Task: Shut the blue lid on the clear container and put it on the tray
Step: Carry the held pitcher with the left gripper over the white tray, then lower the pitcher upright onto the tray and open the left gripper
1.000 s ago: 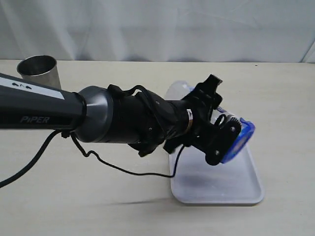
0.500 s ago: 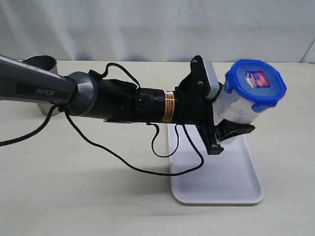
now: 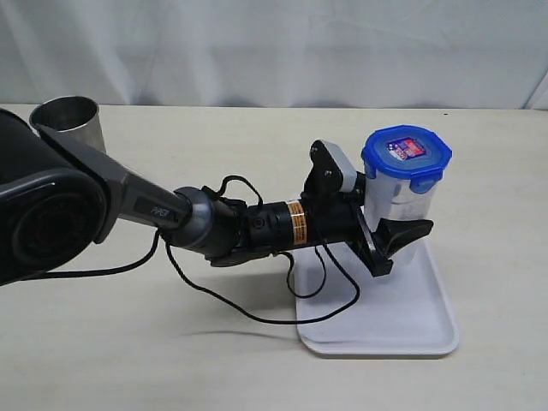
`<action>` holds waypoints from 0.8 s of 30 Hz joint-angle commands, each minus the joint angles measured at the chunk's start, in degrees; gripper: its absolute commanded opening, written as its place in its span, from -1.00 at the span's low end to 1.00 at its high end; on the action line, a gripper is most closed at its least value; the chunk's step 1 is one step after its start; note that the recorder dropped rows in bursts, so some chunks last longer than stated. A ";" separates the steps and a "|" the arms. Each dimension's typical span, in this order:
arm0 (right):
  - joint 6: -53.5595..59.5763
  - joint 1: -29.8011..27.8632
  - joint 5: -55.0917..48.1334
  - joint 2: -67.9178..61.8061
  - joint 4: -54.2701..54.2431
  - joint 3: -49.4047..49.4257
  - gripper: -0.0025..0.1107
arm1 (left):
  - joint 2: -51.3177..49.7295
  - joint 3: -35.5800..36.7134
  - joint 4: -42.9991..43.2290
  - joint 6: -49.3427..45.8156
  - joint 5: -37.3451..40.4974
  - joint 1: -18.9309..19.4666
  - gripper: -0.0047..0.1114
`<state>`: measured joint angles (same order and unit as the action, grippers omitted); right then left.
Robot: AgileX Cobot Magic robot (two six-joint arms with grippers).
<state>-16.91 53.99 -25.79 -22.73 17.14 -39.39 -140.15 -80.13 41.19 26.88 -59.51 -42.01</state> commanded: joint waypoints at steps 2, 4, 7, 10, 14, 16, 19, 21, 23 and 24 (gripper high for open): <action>-0.04 -0.03 -0.18 0.18 0.47 0.32 -0.88 | -0.62 -1.36 0.01 0.15 -1.60 0.01 -0.92; -0.04 -0.03 -0.18 0.18 0.47 0.32 -0.88 | -0.62 -1.36 0.11 0.15 -1.60 0.01 -0.92; -0.04 -0.03 -0.18 0.18 0.47 0.32 -0.88 | -0.62 -1.36 0.05 0.15 -1.44 0.01 -0.92; -0.04 -0.03 -0.18 0.18 0.47 0.32 -0.88 | -0.62 -1.36 0.05 0.15 -0.58 0.01 -0.92; -0.04 -0.03 -0.29 0.18 0.47 0.32 -0.88 | -0.62 -1.36 0.15 0.15 -0.51 0.01 -0.82; -0.04 -0.03 -0.53 0.18 0.47 0.32 -0.88 | -0.62 -1.36 0.27 0.15 -0.46 0.01 -0.43; -0.04 -0.03 -0.90 0.18 0.47 0.32 -0.88 | -0.62 -1.36 0.15 -1.47 -0.35 0.01 0.35; -0.04 -0.03 -1.36 0.18 0.47 0.32 -0.88 | -0.62 -1.36 0.14 -1.73 0.69 0.01 0.68; -0.04 -0.03 -1.51 0.18 0.47 0.32 -0.88 | -0.62 -1.36 0.14 -1.73 1.16 0.01 0.73; -0.04 -0.03 -1.51 0.18 0.47 0.32 -0.88 | -0.62 -1.36 0.14 -1.73 1.16 0.01 0.73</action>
<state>-16.91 53.99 -26.97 -22.73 17.14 -39.39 -141.16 -81.10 41.79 25.30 -58.50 -42.01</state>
